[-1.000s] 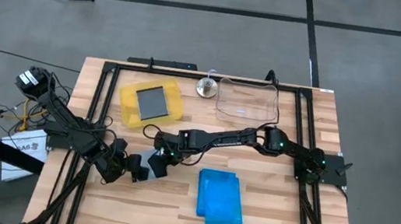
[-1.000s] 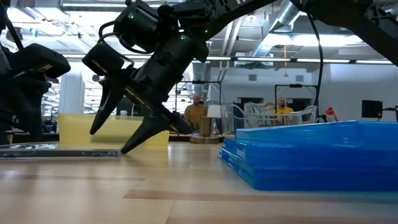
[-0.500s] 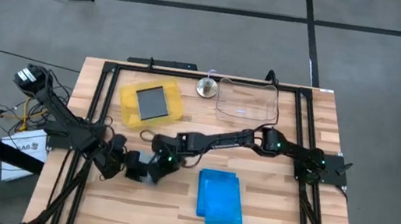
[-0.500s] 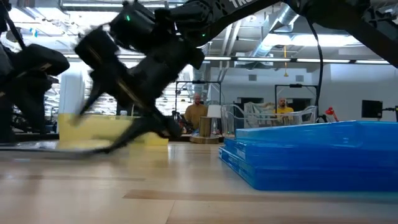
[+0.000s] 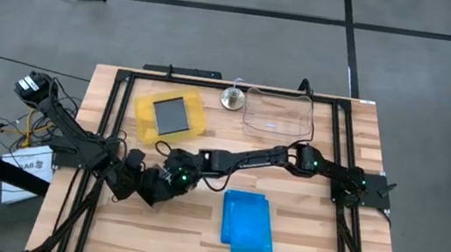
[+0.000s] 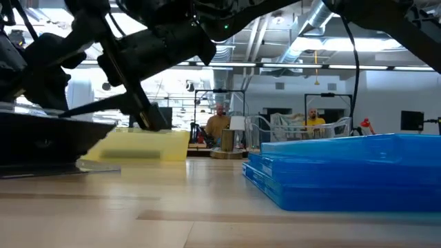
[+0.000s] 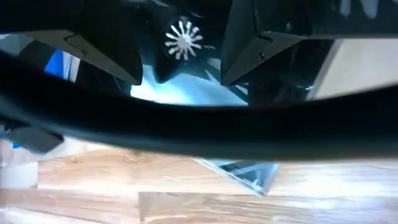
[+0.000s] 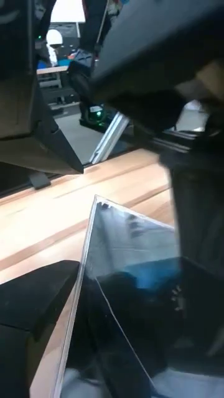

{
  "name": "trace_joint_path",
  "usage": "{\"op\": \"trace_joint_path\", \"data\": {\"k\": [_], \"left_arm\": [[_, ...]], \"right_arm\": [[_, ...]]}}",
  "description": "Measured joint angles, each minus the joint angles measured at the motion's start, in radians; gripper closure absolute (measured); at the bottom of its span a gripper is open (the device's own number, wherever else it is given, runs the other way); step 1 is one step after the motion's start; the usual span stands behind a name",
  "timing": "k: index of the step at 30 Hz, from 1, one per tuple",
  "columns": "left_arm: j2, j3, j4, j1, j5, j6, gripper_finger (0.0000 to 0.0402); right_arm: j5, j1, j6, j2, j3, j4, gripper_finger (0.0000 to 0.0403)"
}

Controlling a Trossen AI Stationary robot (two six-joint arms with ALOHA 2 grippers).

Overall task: Pick & place jewel cases by type
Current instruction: Put the black CD case into the yellow bin

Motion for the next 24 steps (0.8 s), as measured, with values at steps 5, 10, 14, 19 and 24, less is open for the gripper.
{"op": "trace_joint_path", "data": {"k": [5,10,14,19,24], "left_arm": [[0.0,0.002,0.014,0.0,0.02,0.01,0.0192],[-0.001,0.002,0.016,-0.002,0.052,0.009,0.0192],[-0.001,0.003,0.016,-0.002,0.095,0.018,0.0192],[-0.002,0.005,0.015,-0.003,0.136,0.061,0.0192],[-0.025,0.004,-0.012,-0.002,0.162,0.102,0.0192]], "right_arm": [[0.037,0.001,0.026,0.001,0.0,-0.007,0.0177],[0.105,-0.001,0.024,0.001,0.0,-0.078,0.0227],[0.137,-0.008,0.013,0.0,0.0,-0.119,0.0263],[0.149,-0.01,-0.017,0.0,0.002,-0.159,0.0286],[0.141,-0.012,-0.038,-0.004,0.004,-0.204,0.0289]]}}
